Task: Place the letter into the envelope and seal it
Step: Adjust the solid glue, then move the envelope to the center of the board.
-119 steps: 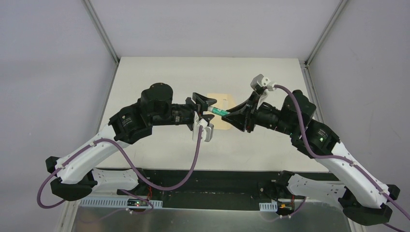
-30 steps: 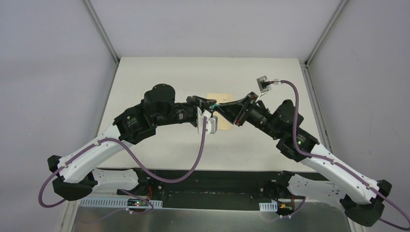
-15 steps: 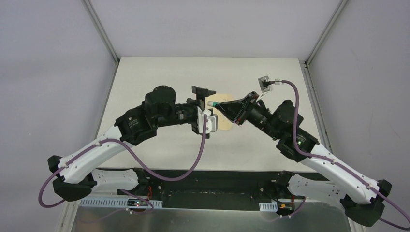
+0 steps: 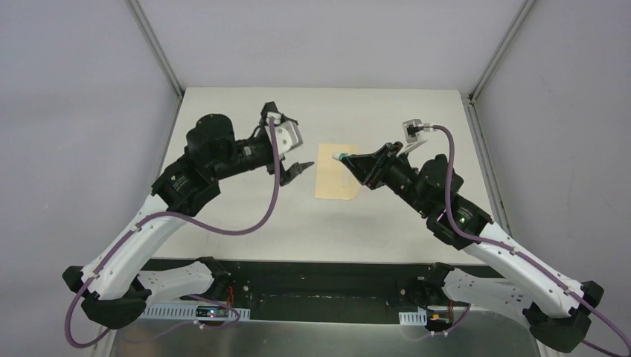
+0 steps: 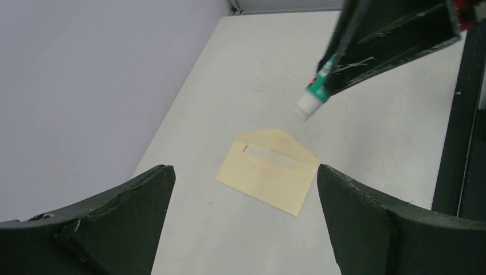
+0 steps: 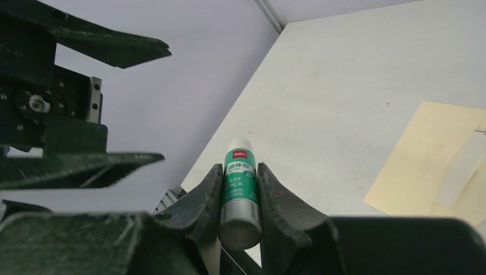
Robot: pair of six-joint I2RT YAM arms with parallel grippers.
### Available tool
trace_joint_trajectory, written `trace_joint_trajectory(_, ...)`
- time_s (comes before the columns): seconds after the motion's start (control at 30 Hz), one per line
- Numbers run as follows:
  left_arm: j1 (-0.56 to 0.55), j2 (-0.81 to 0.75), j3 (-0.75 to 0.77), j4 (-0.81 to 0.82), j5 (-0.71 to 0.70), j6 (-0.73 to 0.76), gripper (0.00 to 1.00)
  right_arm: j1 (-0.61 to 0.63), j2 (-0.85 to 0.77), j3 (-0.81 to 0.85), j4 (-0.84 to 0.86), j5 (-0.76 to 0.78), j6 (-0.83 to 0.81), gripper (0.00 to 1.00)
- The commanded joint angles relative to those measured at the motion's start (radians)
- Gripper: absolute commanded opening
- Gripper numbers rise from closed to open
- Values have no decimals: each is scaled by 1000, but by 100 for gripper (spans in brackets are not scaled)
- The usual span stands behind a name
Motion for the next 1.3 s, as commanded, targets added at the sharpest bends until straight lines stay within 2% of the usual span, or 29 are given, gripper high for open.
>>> trace_joint_trajectory(0.0,124,17,52,86,150,-275,98,-44,-42,-28,-9,37,-21,3)
trace_joint_trajectory(0.1,184,76,73,135,157,-410,94,-67,-65,-48,-23,46,-22,3)
trace_joint_trajectory(0.17,228,131,89,167,180,-502,88,-75,-83,-59,-35,54,-28,3)
trace_joint_trajectory(0.27,295,234,86,257,195,-669,72,-78,-109,-67,-64,70,-40,3)
trace_joint_trajectory(0.33,346,312,69,350,224,-798,57,-79,-129,-75,-75,77,-44,3)
trace_joint_trajectory(0.4,379,396,49,454,243,-917,47,-79,-151,-78,-90,81,-48,3)
trace_joint_trajectory(0.57,386,640,68,604,235,-1062,33,-79,-203,-93,-102,79,-53,3)
trace_joint_trajectory(0.73,383,824,100,666,196,-1148,28,-79,-251,-112,-103,91,-57,3)
trace_joint_trajectory(0.93,365,964,123,717,146,-1176,26,-79,-252,-110,-112,89,-64,3)
trace_joint_trajectory(1.27,321,1101,107,762,80,-1256,23,-79,-231,-111,-124,84,-53,3)
